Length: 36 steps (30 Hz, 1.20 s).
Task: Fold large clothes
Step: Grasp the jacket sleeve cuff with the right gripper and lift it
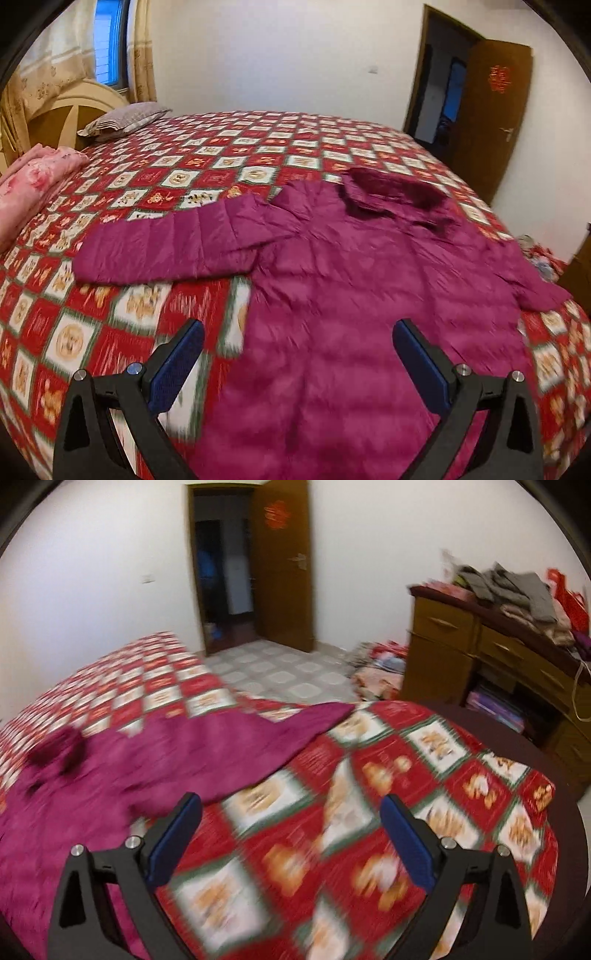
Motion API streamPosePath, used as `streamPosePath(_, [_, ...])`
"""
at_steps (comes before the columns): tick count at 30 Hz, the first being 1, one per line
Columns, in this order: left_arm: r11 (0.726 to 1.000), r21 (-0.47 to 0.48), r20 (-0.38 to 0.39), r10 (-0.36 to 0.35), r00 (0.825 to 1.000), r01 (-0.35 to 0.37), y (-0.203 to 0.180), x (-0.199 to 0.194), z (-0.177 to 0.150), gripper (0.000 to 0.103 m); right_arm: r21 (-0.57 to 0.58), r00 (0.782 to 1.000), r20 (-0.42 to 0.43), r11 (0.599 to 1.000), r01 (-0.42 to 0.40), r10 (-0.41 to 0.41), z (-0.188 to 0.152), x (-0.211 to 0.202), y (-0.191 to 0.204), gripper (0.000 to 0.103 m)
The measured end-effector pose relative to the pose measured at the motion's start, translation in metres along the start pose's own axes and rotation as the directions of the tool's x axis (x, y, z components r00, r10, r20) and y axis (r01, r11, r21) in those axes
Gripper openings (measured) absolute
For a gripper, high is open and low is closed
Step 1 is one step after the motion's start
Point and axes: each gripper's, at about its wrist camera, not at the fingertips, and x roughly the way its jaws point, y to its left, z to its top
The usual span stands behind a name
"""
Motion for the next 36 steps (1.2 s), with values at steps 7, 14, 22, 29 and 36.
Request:
streamPosePath(7, [0.998, -0.039, 0.022, 0.044, 0.999, -0.043, 0.012, 0.076, 0.034, 0.102, 0.189, 0.997, -0.083, 0.982, 0.018, -0.002, 0.051, 0.092, -0.049, 0.09])
streamPosePath(14, [0.993, -0.089, 0.04, 0.085, 0.996, -0.081, 0.016, 0.119, 0.021, 0.102, 0.236, 0.987, -0.159, 0.97, 0.054, -0.016, 0.071, 0.157, -0.055, 0.082])
streamPosePath(22, [0.989, -0.138, -0.075, 0.049, 0.996, -0.059, 0.025, 0.149, 0.011, 0.102, 0.104, 0.978, -0.195, 0.989, 0.101, -0.08, 0.081, 0.193, -0.04, 0.018])
streamPosePath(29, [0.99, -0.088, -0.115, 0.098, 0.989, -0.108, 0.016, 0.158, 0.01, 0.102, 0.184, 0.981, -0.19, 0.983, 0.012, 0.024, 0.074, 0.182, -0.053, 0.011])
streamPosePath(36, [0.991, -0.092, -0.121, 0.09, 0.989, -0.102, 0.018, 0.157, 0.008, 0.102, 0.106, 0.987, -0.009, 0.982, -0.158, 0.16, 0.105, 0.094, -0.014, 0.01])
